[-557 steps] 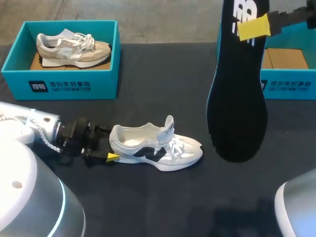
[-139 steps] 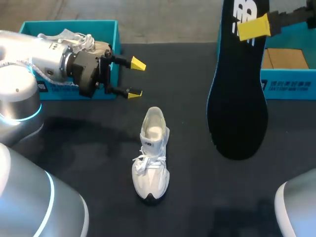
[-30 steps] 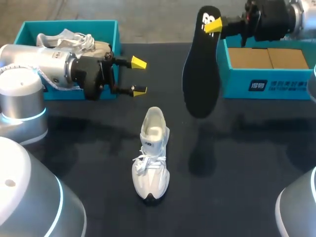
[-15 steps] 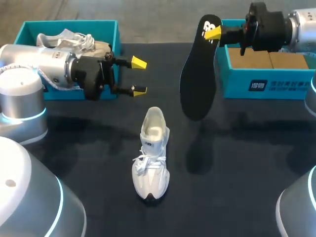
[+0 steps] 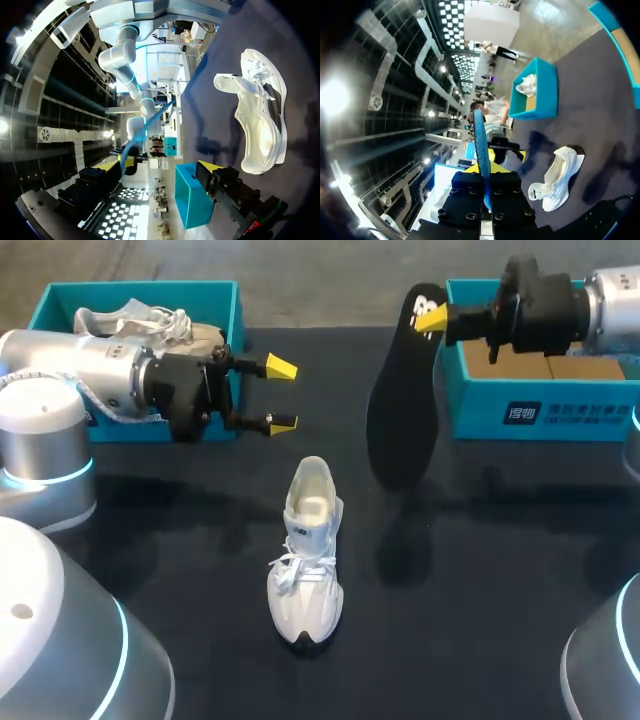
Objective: Take the shoe out of the shoebox, open the shoe tongue, remove and reinsert the insole, then place the shoe into the shoebox
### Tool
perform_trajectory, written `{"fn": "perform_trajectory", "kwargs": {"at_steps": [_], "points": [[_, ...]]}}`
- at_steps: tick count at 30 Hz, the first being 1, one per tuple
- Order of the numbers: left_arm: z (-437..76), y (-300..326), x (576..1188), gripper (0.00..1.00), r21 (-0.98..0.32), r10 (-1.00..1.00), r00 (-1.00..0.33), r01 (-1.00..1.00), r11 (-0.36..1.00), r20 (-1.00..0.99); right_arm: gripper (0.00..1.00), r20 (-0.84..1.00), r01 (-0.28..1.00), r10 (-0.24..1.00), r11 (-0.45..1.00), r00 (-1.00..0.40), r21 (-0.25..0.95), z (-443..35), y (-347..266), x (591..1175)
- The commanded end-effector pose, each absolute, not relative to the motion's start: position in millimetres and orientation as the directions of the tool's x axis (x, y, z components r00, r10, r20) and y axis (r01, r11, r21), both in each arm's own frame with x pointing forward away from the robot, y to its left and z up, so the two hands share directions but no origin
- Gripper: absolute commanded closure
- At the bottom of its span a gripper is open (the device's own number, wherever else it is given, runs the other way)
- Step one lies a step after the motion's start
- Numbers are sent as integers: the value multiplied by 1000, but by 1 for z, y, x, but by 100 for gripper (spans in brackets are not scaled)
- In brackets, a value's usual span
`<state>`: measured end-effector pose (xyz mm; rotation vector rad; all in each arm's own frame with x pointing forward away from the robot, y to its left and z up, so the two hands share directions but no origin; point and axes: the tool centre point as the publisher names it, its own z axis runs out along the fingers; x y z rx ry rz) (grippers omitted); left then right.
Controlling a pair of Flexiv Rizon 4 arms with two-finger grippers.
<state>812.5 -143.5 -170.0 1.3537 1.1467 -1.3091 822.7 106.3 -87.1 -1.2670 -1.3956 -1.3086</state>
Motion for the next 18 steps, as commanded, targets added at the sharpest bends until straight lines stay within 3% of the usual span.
{"fn": "perform_trajectory", "kwargs": {"at_steps": [1,8,18], "points": [[-171,-144,812,0,5,29,10,987,-159,-1000,100,982,989,133,-43,-133,139,-95,117,831],[-171,-144,812,0,5,29,10,987,-159,-1000,100,994,997,82,4,-78,78,-103,134,852],[-171,-144,812,0,5,29,10,987,-159,-1000,100,976,994,190,30,102,-109,-107,159,875]]}}
